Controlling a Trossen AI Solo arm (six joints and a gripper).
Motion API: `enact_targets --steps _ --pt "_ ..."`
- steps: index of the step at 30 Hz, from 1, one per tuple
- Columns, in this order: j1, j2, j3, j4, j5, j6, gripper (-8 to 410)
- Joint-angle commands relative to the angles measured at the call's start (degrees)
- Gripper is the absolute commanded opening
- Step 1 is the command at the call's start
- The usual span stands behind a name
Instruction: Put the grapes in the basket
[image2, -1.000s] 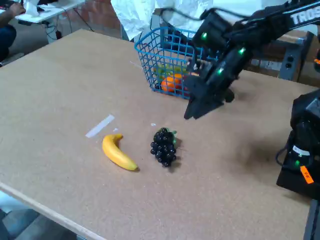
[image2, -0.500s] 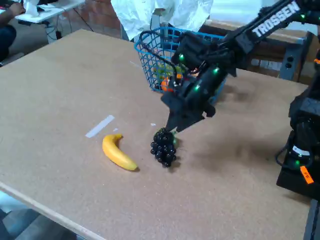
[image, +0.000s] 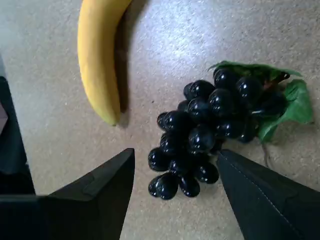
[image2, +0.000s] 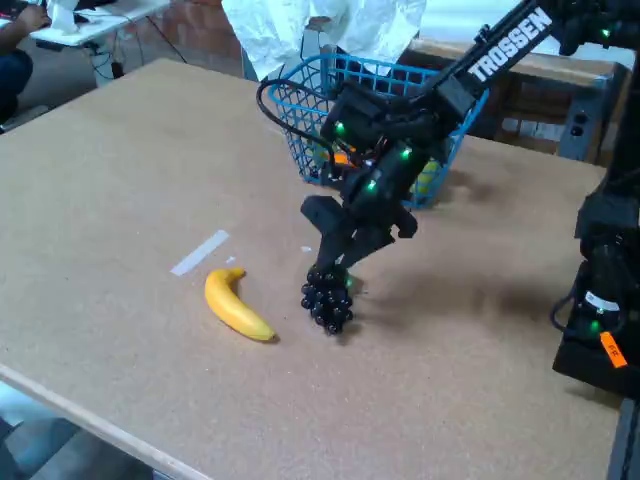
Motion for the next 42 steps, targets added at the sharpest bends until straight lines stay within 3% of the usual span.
enact_targets --steps 1,18,26,31,36,42 --pt "0.0 2.69 1.36 0.37 0.76 0.98 227" --pt "0.02 19.1 13.0 0.52 0.07 2.03 227" --pt "0.13 23.5 13.77 -0.61 0.07 1.79 222" --pt "0.15 22.88 13.77 -0.07 0.07 1.86 159" --pt "0.24 21.16 13.77 0.87 0.15 1.4 8" --pt "0.31 17.64 13.77 3.19 0.15 0.5 0"
